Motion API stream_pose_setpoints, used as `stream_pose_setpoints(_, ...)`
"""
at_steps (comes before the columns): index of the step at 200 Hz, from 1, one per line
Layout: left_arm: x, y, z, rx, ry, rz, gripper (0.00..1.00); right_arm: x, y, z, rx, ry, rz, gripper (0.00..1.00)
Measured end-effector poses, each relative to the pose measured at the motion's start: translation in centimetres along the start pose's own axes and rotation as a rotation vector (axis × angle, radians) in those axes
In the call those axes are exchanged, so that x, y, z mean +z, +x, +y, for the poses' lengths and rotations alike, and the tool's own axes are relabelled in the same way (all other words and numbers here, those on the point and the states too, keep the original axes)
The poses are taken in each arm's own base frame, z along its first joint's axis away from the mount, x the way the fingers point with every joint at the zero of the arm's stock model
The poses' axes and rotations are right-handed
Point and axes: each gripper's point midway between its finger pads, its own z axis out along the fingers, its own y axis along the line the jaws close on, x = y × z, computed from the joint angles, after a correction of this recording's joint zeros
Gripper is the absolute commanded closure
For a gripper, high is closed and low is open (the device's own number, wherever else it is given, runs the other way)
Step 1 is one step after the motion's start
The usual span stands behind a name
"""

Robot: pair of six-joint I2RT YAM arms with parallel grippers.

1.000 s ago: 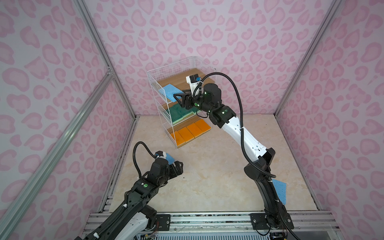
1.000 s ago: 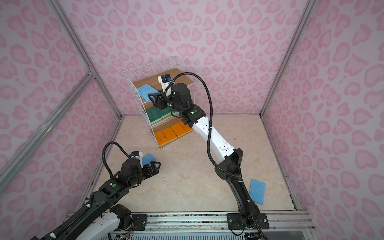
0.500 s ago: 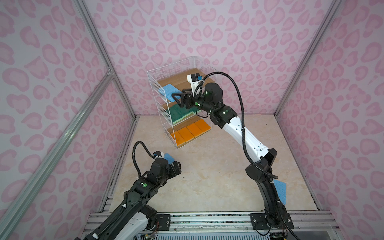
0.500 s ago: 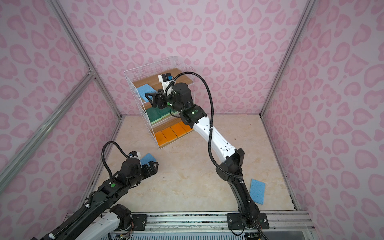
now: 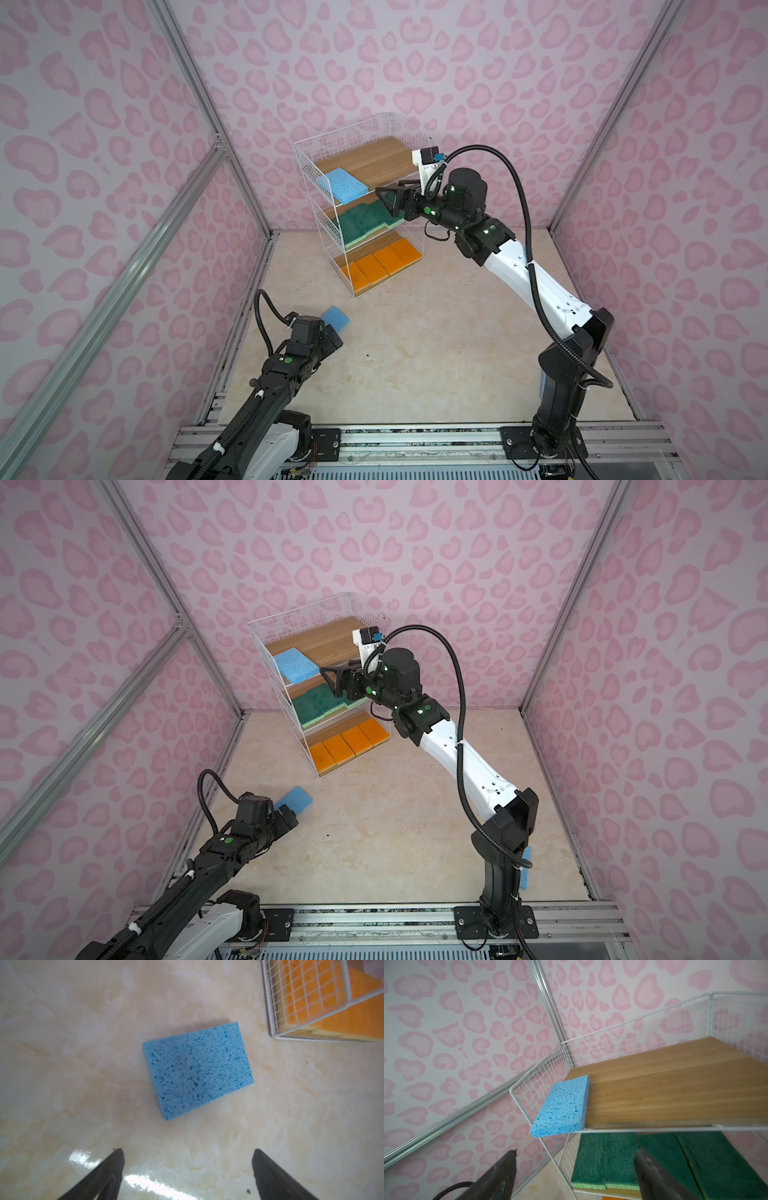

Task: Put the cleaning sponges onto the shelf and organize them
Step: 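Open right gripper and withdraw it from the top shelf, then grasp the blue sponge on the table with left gripper and lift it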

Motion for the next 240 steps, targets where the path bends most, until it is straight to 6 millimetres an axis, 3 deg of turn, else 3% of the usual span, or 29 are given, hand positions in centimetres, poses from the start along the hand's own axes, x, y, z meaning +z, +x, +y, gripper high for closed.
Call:
stream_pose_setpoints(42,1.2,-1.0,1.0,-0.068,-0.027,0.002,0.02,-5.0,2.6,-3.1,0.060,0.055,0.008,0.12)
stream_pose_setpoints(74,2.3,-1.4,1.2,-0.080,-0.056,0.010,0.01,-8.3,7.4,-6.9,0.145,0.135,0.044,0.13)
stream_pose_setpoints(97,3.2,-1.5,1.3,-0.084,-0.083,0.019,0.02,-10.0,10.4,-8.1,0.189,0.156,0.071,0.14)
stream_pose_setpoints(145,4.7,-2.1,0.8,-0.107,-0.088,0.011,0.13,-12.2,14.9,-9.9,0.275,0.184,0.101,0.15)
stream_pose_setpoints(208,7.2,-4.3,-0.7,-0.129,-0.046,-0.064,0.25,-14.6,15.4,-9.8,0.281,0.188,0.098,0.15)
stream_pose_setpoints(240,7.9,-4.7,-1.0,-0.129,-0.043,-0.071,0.45,-15.4,15.0,-9.0,0.267,0.181,0.098,0.15)
